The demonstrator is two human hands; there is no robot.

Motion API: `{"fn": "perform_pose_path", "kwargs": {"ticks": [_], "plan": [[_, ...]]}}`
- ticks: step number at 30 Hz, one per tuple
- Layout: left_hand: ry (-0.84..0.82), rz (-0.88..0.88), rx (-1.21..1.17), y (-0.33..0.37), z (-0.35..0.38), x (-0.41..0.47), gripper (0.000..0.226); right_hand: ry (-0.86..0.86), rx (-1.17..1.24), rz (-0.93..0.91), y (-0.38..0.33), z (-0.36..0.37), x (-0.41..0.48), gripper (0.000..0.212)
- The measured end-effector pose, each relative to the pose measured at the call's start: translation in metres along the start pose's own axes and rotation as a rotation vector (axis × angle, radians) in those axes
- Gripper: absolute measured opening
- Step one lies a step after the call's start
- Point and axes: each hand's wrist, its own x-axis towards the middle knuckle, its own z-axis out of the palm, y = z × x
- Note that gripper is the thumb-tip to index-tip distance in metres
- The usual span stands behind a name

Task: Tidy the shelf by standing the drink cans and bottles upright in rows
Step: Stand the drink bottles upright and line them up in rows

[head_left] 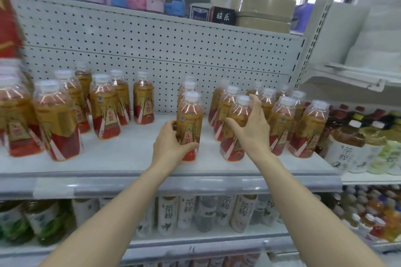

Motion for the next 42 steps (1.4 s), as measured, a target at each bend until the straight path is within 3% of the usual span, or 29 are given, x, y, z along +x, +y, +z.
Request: {"fn": "perform_pose_path", "kwargs": {"ticks": [6, 15, 22, 28, 38, 42], "plan": [[0.079, -0.012, 0.051, 0.003, 0.007, -0.005, 0.079, -0.001, 0.034, -0.020, 0.001, -0.002, 0.002, 0.082], [0.064, -0.040, 0.089, 0.008, 0.006, -0.007, 0.082, -0.047, -0.029, -0.032, 0.000, 0.001, 0.006, 0.079], [-0.035, 0.016, 0.161, 0.008, -0.005, -0.008, 0.079, -0.039, -0.189, -0.093, 0.001, -0.002, 0.008, 0.078], [-0.095, 0.127, 0.323, -0.002, -0.045, -0.002, 0.072, 0.056, -0.314, -0.182, -0.017, -0.010, 0.014, 0.063], [0.150, 0.347, 0.459, -0.040, -0.170, 0.015, 0.058, 0.175, -0.261, -0.410, -0.139, 0.054, 0.009, 0.050], [0.291, 0.447, 0.533, -0.061, -0.214, 0.013, 0.059, 0.119, -0.220, -0.444, -0.179, 0.108, -0.007, 0.047]]}}
